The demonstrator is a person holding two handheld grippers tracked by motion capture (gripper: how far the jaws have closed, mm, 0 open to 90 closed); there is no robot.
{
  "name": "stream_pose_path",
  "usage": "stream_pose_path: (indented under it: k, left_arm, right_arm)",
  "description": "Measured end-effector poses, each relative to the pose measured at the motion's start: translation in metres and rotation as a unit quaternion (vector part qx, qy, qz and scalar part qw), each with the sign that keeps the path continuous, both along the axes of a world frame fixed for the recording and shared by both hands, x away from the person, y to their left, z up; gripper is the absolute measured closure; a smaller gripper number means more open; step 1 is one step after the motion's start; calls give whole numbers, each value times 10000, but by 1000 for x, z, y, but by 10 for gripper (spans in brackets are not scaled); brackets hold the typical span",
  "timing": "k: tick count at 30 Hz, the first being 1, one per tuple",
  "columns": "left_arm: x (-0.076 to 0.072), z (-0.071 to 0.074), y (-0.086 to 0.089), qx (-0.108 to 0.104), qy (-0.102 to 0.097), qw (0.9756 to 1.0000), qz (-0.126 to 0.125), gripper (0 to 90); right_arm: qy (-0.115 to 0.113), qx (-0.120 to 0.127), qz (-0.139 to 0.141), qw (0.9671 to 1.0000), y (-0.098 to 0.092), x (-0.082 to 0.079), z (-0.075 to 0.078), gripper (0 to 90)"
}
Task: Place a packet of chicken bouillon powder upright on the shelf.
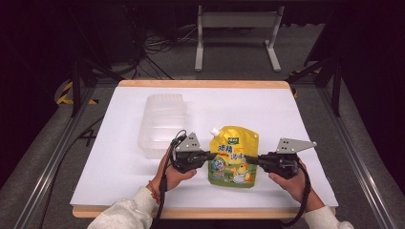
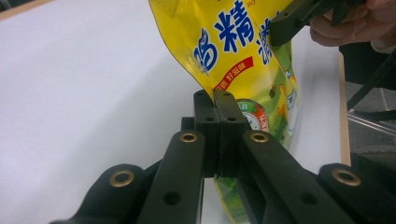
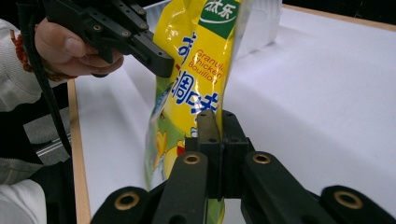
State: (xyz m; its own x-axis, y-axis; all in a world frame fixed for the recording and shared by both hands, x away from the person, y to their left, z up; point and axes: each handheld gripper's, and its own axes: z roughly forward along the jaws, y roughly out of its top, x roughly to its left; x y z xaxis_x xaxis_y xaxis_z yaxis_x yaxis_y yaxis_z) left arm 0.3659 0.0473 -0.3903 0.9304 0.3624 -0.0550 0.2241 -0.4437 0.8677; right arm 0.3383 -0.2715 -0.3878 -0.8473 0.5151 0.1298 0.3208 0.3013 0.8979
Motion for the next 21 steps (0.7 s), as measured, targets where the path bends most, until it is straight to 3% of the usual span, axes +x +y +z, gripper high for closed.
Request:
stream_pose_path:
  k: [3, 11, 21]
  left_arm:
    - [-2, 4, 0, 69, -144, 9999, -11, 895]
    - [-2, 12, 4, 61, -246, 9997, 45, 895]
    - [-1, 21, 8, 236, -556, 9977, 308, 894]
  right_arm:
    - [-134, -59, -18, 9999, 3, -4, 4, 900]
    - [-376, -53, -64, 9993, 9, -12, 11, 900]
    - [-658, -256, -151, 9974, 26, -13, 21, 900]
